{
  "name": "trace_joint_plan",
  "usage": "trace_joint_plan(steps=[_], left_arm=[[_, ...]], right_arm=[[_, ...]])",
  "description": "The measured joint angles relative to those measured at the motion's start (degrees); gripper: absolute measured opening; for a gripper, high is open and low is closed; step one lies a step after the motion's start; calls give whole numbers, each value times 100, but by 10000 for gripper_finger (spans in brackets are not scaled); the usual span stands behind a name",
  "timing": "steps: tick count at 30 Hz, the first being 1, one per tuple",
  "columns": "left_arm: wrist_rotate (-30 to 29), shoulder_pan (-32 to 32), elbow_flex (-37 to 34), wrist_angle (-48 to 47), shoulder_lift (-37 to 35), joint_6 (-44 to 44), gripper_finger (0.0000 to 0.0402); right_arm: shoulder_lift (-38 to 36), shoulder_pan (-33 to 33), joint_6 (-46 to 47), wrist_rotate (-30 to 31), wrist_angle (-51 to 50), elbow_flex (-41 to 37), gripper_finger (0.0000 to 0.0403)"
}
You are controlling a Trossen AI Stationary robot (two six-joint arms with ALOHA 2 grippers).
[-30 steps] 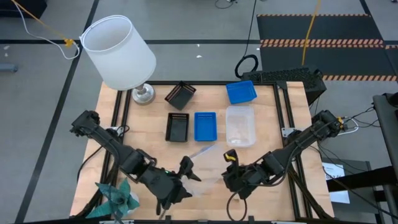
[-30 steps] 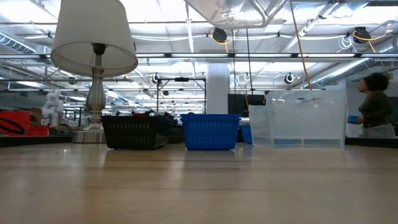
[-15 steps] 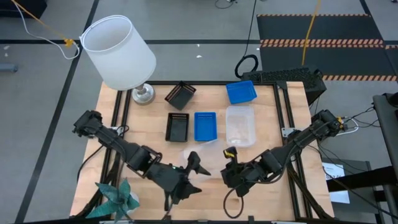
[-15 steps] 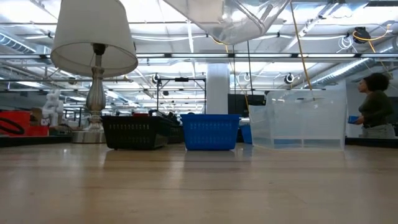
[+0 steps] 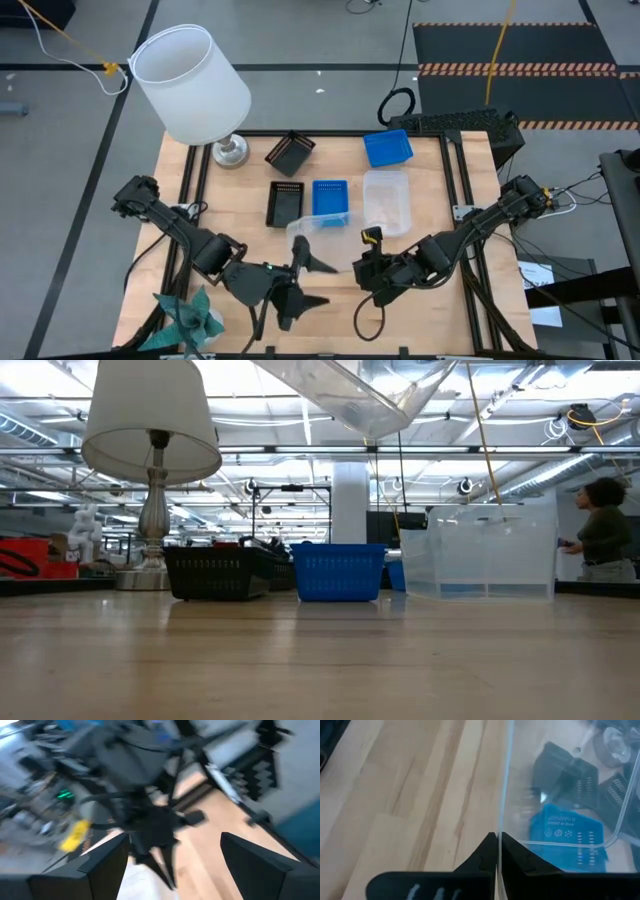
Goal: Stack baskets by color
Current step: Stack the bottom transparent bin on top of the top transparent bin
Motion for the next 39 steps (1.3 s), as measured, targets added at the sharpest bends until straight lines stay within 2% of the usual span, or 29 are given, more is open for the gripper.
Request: trace_joint_plan(steps=[2, 6, 8, 10, 14, 17, 22, 27, 35, 39], left_arm=[[-332, -40, 1, 45, -33, -25, 303], [-480, -78, 0, -130, -82, -60, 294], [-782, -125, -1, -330, -127, -242, 291], [-1360, -168, -6, -428, -183, -566, 287], [-2896, -192, 2, -431, -213, -1451, 276], [-3572, -169, -2, -428, -223, -1898, 264], [-4072, -57, -2, -468, -226, -2102, 244], [-4672, 152, 0, -446, -226, -1999, 235], [-4719, 596, 0, -456, -221, -2363, 236], [-4739, 767, 0, -479, -219, -2382, 236]], right_arm=[[0, -31, 64, 0, 5, 0, 3], [0, -60, 154, 0, -12, 0, 4], [0, -60, 228, 116, -15, 0, 4], [-36, -60, 259, 269, -21, -2, 4], [-157, -62, 410, 649, 105, -2, 4], [-202, -62, 555, 1104, 147, -2, 4], [-219, -88, 681, 2044, 327, -2, 4], [-214, -196, 672, 2597, 421, -6, 4], [-109, -316, 649, 3226, 449, -7, 4], [56, -422, 520, 3296, 572, -7, 5]])
